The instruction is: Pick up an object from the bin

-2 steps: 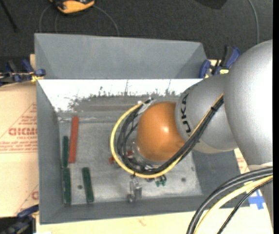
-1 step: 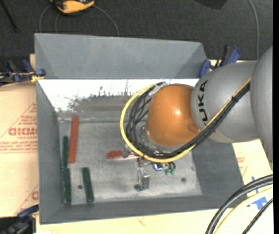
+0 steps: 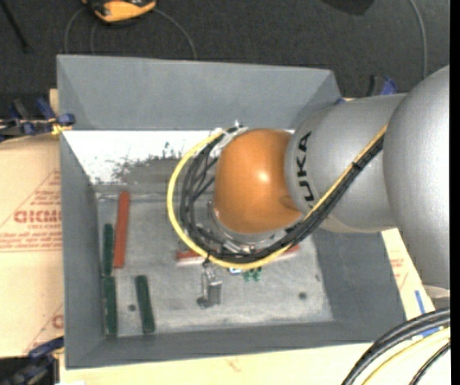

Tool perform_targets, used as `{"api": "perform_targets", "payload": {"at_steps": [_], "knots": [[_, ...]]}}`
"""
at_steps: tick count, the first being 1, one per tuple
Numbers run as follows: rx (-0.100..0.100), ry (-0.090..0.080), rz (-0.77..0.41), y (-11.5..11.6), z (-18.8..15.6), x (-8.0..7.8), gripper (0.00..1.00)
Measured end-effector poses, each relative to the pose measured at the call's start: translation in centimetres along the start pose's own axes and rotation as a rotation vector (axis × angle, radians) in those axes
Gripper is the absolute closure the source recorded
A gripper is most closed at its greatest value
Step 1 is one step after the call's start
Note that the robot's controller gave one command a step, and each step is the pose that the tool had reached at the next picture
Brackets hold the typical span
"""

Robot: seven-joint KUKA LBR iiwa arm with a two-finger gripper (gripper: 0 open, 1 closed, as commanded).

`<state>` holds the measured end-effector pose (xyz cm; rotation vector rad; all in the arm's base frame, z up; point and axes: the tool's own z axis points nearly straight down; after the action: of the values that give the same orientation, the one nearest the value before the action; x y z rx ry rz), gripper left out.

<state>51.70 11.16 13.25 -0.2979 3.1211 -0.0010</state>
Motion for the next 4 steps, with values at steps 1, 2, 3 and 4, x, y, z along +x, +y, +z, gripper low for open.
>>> {"api": "perform_targets", "payload": {"at_steps": [1,2,3,4], "knots": [[-0.007,0.0,-0.016,0.8,2.9,-0.4,0.0],[-0.001,0.001,-0.112,-6.9,4.8,-2.5,0.0],[-0.001,0.005,-0.19,-4.6,2.7,1.8,0.0],[-0.002,0.006,-0.222,-2.2,3.3,0.2,0.0]]}}
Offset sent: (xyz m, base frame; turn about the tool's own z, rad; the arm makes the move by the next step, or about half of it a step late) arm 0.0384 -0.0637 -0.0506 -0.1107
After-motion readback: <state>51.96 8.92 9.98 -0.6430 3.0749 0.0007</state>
